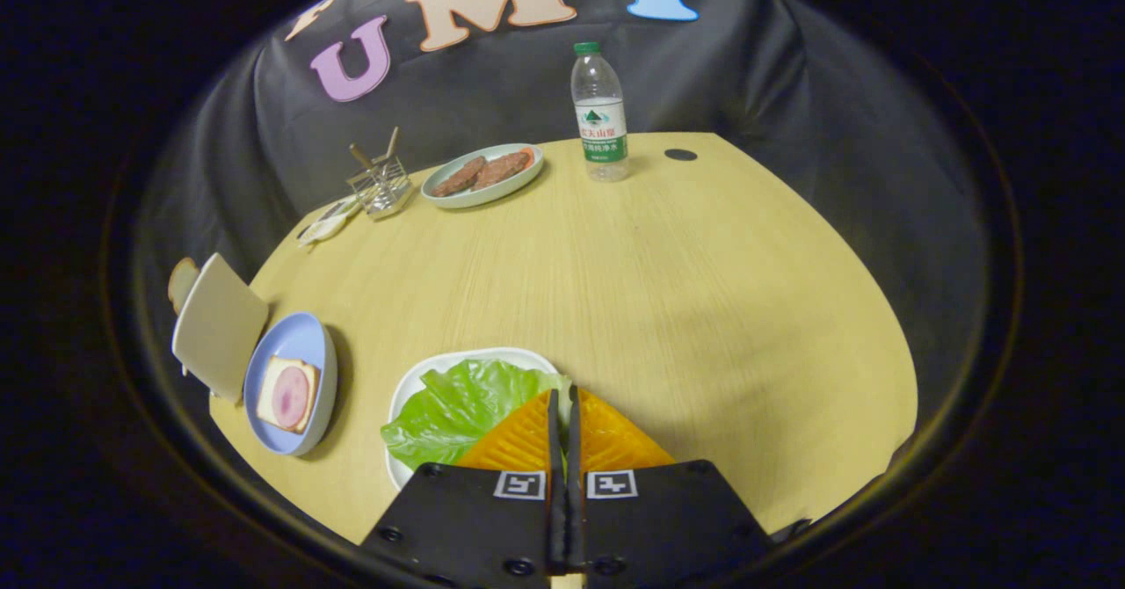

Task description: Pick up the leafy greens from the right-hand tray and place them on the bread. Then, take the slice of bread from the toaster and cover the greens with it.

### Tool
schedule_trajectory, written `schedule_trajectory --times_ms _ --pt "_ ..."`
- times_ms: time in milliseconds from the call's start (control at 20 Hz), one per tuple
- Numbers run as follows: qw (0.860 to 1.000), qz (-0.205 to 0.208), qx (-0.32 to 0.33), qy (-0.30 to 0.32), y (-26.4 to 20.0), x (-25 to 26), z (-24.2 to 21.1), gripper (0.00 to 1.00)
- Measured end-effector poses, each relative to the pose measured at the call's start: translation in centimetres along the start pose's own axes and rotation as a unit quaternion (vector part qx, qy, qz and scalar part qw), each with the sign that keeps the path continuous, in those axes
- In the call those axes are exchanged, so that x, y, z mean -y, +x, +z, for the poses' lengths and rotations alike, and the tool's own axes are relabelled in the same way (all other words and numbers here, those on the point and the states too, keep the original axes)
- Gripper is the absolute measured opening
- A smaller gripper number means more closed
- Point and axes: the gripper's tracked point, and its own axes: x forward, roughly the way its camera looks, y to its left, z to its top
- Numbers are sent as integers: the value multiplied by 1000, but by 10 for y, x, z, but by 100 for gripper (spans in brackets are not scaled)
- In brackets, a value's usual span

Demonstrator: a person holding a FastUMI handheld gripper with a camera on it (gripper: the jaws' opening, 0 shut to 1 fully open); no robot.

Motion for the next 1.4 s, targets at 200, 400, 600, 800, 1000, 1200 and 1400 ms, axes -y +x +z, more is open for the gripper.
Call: schedule_trajectory --times_ms 200,400,600,800,1000,1200,1400 --pt "998 -41 4 -56 -3 5 -1 4" --pt "995 -50 7 -85 -6 -1 1 4" --pt "993 -54 15 -106 -10 -5 4 5" --pt "990 -64 14 -121 -10 -4 4 6" --pt "989 -68 20 -133 -12 -4 6 6" --pt "987 -68 43 -139 -20 -8 15 3" --pt "991 -36 51 -115 -26 -21 19 3"
